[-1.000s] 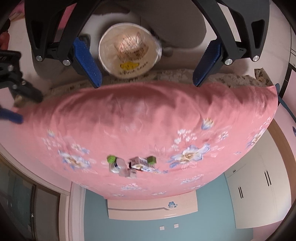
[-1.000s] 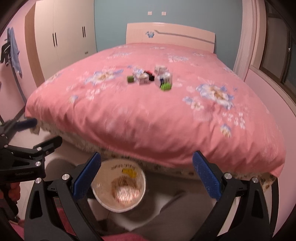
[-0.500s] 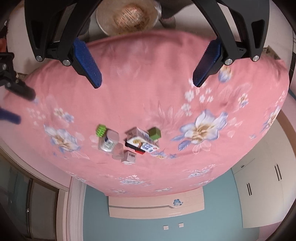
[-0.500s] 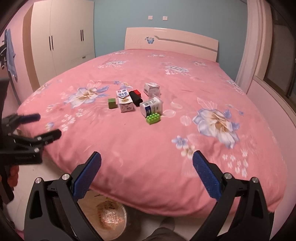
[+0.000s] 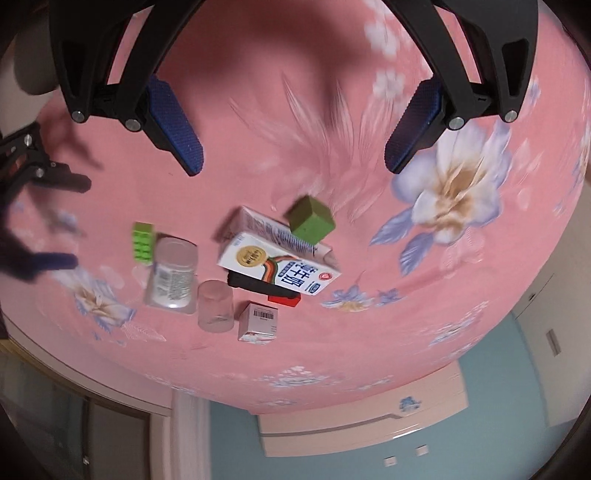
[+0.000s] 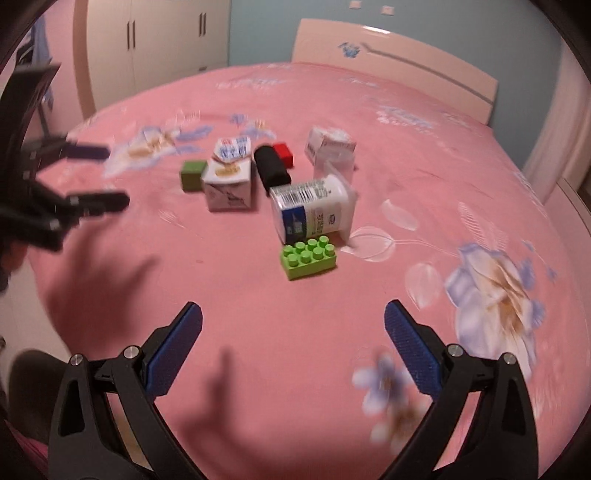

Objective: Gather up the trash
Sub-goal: 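Grasp the green cube with the left gripper while the right grasps the green Lego brick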

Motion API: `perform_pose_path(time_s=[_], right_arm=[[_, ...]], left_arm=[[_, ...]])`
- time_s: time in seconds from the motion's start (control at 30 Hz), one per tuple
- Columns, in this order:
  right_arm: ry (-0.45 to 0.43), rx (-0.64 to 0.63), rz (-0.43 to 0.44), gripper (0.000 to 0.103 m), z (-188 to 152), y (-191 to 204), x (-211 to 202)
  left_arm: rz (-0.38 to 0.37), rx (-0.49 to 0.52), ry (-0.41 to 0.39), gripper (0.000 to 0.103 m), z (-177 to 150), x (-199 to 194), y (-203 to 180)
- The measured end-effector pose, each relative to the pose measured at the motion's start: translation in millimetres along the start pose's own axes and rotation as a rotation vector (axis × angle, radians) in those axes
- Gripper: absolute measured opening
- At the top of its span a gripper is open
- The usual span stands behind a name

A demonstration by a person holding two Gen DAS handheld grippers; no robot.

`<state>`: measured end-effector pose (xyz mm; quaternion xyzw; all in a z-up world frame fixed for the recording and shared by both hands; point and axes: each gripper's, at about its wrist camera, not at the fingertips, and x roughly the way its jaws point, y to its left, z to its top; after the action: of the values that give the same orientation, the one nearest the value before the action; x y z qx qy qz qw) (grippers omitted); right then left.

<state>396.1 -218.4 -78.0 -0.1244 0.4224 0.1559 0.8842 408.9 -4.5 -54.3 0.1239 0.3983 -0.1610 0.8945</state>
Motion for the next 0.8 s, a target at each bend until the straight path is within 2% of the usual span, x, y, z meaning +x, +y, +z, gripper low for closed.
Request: perform_pose_path(time_s=[0.17, 0.27, 0.33, 0.37, 0.4, 0.47, 0.53, 0.6, 0.73, 0.77, 0.8], right_arm=[[0.042, -0.006, 0.052, 0.096, 8.1, -17.2, 41.3], [0.052, 0.002, 0.115, 0.096, 14.9, -23.3, 59.1], [0.045, -0.001, 0.135, 0.096, 21.0, -25.7, 66.1], [0.048, -0.007, 0.146, 0.093, 24.0, -25.7, 69.6], [0.047, -0.016, 0.158, 0.087, 26.6, -24.9, 71.8], [0.045, -0.027, 0.176, 0.081, 31.0, -24.0, 74.9], [0.049, -0.036, 0.188, 0.077, 33.4, -22.8, 77.4], [0.047, -0.047, 0.208, 0.067, 35.1, -20.5, 78.2], [0.044, -0.048, 0.207, 0.062, 34.7, -17.4, 77.4], [0.044, -0.048, 0.212, 0.055, 34.8, -17.0, 77.1], [0.046, -0.048, 0.215, 0.046, 35.1, -16.9, 77.4]], left_arm=[[-0.06, 0.057, 0.001, 0.1, 13.8, 47.2, 17.7], [-0.09, 0.075, -0.008, 0.1, 21.9, 66.7, 22.6], [-0.117, 0.079, -0.008, 0.087, 25.9, 76.6, 24.2], [-0.147, 0.075, -0.003, 0.076, 27.7, 81.7, 25.0], [-0.166, 0.071, 0.01, 0.073, 28.5, 86.8, 25.5], [-0.174, 0.069, 0.042, 0.072, 28.1, 97.9, 24.6], [-0.193, 0.065, 0.038, 0.07, 27.3, 98.8, 22.1], [-0.215, 0.06, 0.04, 0.059, 28.1, 100.0, 22.5], [-0.231, 0.051, 0.052, 0.046, 30.5, 104.1, 21.2], [-0.233, 0.046, 0.053, 0.04, 29.8, 102.8, 21.6], [-0.235, 0.036, 0.053, 0.04, 29.7, 102.0, 21.8]])
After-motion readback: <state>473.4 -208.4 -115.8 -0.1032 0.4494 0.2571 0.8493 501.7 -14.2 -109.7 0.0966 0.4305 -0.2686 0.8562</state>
